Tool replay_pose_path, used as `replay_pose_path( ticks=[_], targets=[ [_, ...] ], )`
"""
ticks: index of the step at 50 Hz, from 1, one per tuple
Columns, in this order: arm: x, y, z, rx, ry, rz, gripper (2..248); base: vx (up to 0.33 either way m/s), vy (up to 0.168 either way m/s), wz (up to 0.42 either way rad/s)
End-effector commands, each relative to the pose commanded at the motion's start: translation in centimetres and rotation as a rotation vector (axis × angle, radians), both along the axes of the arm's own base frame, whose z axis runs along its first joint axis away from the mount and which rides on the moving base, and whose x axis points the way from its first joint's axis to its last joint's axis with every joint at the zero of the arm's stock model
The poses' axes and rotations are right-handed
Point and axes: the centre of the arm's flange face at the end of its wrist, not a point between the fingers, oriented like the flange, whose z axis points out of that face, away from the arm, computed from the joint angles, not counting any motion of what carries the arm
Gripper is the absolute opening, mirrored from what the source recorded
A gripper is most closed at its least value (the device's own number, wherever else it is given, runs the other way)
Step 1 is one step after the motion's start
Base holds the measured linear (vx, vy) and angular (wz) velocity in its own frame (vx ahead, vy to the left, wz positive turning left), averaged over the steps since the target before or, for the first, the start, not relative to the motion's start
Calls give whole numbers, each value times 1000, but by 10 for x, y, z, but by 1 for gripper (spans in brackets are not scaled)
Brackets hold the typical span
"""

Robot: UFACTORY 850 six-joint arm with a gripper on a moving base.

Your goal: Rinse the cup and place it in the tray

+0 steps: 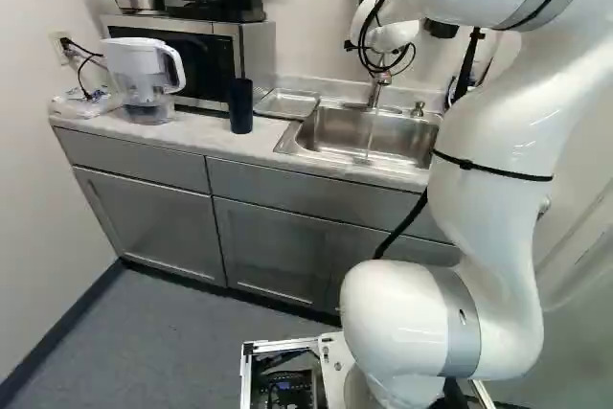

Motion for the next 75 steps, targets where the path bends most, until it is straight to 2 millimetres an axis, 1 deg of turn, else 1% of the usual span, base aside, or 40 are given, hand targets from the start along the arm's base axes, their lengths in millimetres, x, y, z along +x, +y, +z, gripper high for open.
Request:
replay_pose_path(
  ticks=[9,16,58,75],
  targets=[
    [-1,1,0,0,0,1,247,0,0,0],
    [-7,7,1,1,3,8,247,0,0,0],
    [-69,65,4,3,16,88,247,0,0,0],
    [-94,89,1,8,52,126,247,0,0,0]
  ],
)
